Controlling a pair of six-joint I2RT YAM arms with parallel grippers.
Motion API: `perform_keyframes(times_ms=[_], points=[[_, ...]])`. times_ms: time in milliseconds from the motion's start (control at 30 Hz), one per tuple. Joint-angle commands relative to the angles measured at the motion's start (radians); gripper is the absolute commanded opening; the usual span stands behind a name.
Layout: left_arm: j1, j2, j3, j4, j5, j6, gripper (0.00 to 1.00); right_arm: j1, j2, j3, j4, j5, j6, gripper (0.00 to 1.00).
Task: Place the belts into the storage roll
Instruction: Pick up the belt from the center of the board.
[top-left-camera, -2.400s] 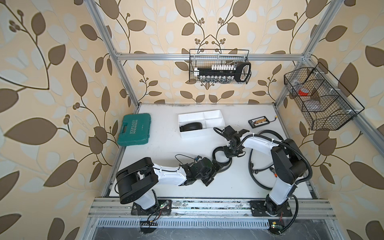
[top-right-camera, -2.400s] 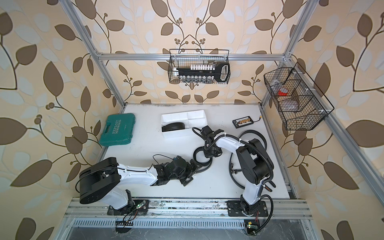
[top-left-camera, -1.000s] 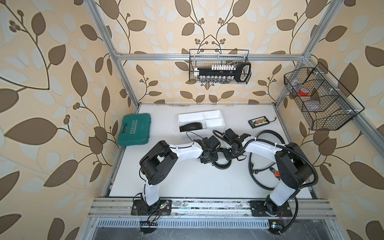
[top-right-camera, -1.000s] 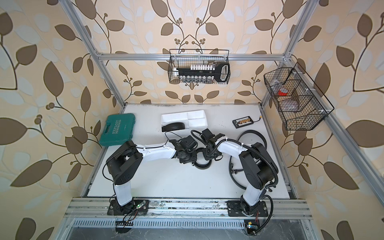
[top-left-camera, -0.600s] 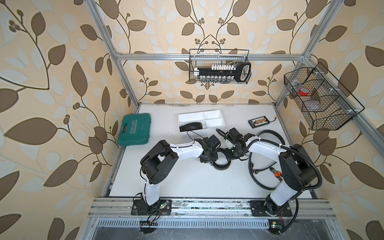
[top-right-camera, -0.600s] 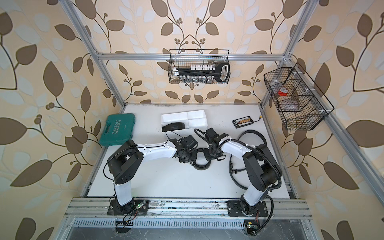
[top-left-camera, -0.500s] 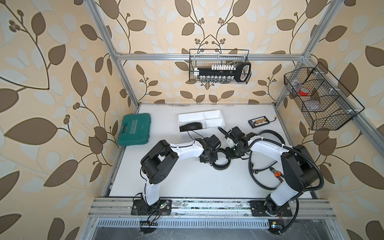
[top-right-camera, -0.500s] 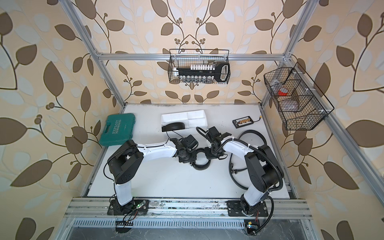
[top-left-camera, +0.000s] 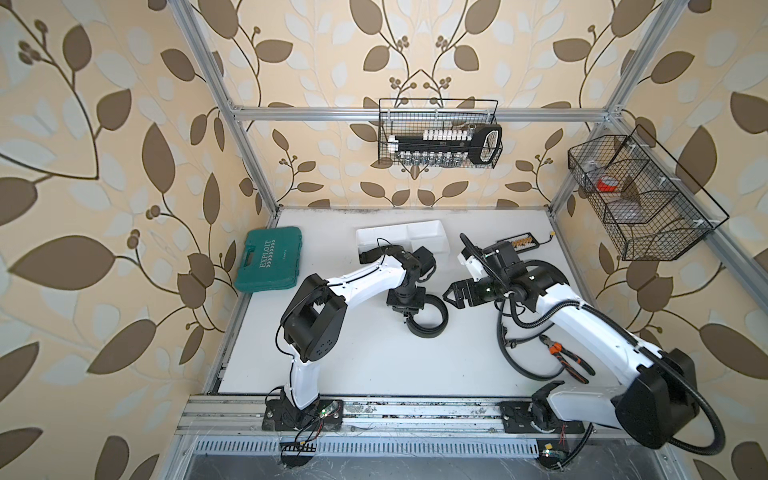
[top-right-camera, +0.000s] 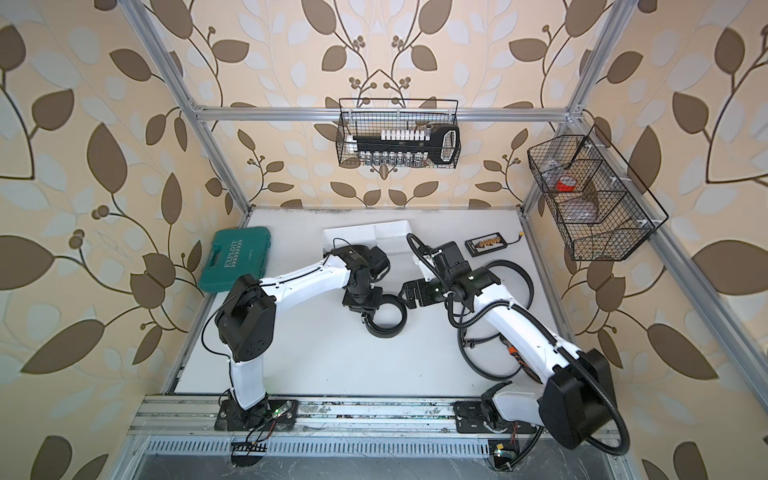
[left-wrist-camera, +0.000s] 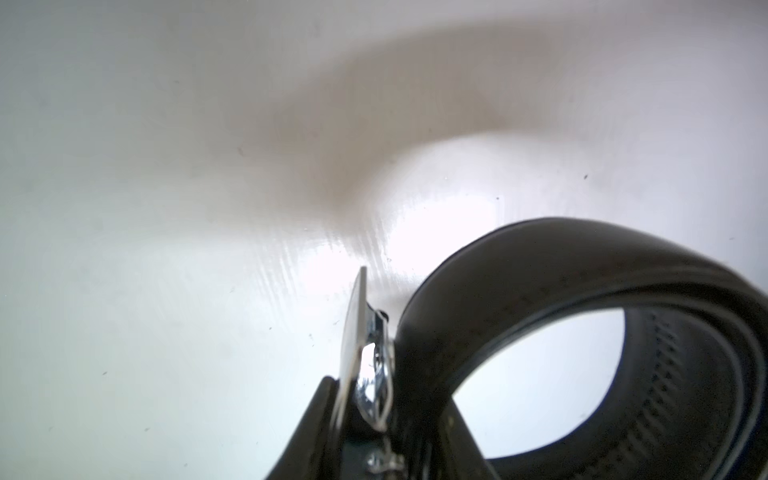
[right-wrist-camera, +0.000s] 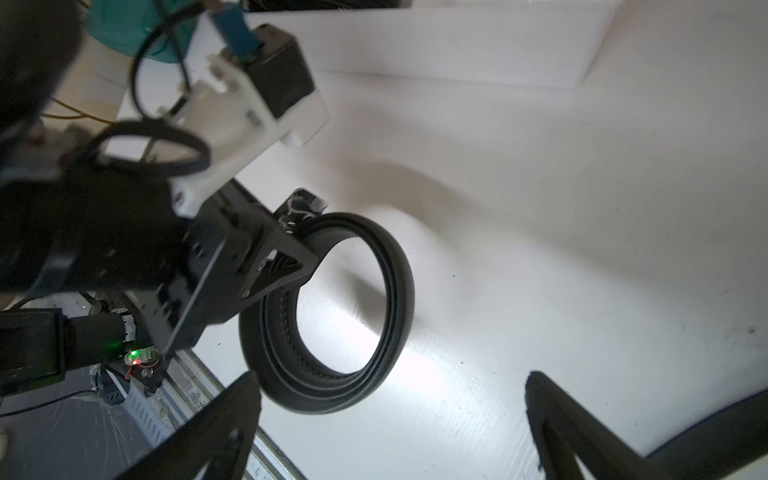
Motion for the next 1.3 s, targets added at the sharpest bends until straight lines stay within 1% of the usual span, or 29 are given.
perform_keyframes(times_ms=[0, 100, 200, 267, 367, 400, 467, 533, 800, 1000, 1167, 1267], points=[[0.037, 0.036, 0.119, -0.259, 0.061, 0.137, 0.00, 0.117, -0.069, 0.025, -0.096, 0.180, -0.053, 0.99], [0.047, 0.057, 0.186, -0.346, 0.060, 0.165, 0.00, 0.289, -0.127, 0.048, -0.129, 0.331, -0.079, 0.99], [0.051, 0.082, 0.228, -0.405, 0.080, 0.170, 0.00, 0.493, -0.115, 0.103, -0.164, 0.477, -0.126, 0.99], [0.052, 0.098, 0.251, -0.435, 0.093, 0.169, 0.00, 0.622, -0.050, 0.152, -0.207, 0.579, -0.170, 0.99], [0.051, 0.118, 0.274, -0.464, 0.113, 0.167, 0.00, 0.744, 0.088, 0.222, -0.277, 0.680, -0.223, 0.96], [0.051, 0.122, 0.276, -0.468, 0.124, 0.165, 0.00, 0.767, 0.129, 0.243, -0.299, 0.708, -0.227, 0.95], [0.053, 0.128, 0.278, -0.474, 0.147, 0.162, 0.00, 0.798, 0.225, 0.291, -0.359, 0.761, -0.228, 0.93], [0.053, 0.132, 0.280, -0.479, 0.184, 0.162, 0.00, 0.814, 0.283, 0.307, -0.373, 0.801, -0.243, 0.91], [0.074, 0.146, 0.227, -0.453, 0.301, 0.160, 0.00, 0.821, 0.411, 0.334, -0.367, 0.888, -0.272, 0.86], [0.084, 0.140, 0.176, -0.412, 0.387, 0.170, 0.00, 0.821, 0.478, 0.330, -0.358, 0.992, -0.264, 0.82], [0.101, 0.138, 0.164, -0.404, 0.429, 0.187, 0.00, 0.824, 0.497, 0.308, -0.347, 1.019, -0.286, 0.80], [0.105, 0.142, 0.155, -0.407, 0.440, 0.201, 0.00, 0.826, 0.500, 0.286, -0.340, 1.041, -0.295, 0.77]])
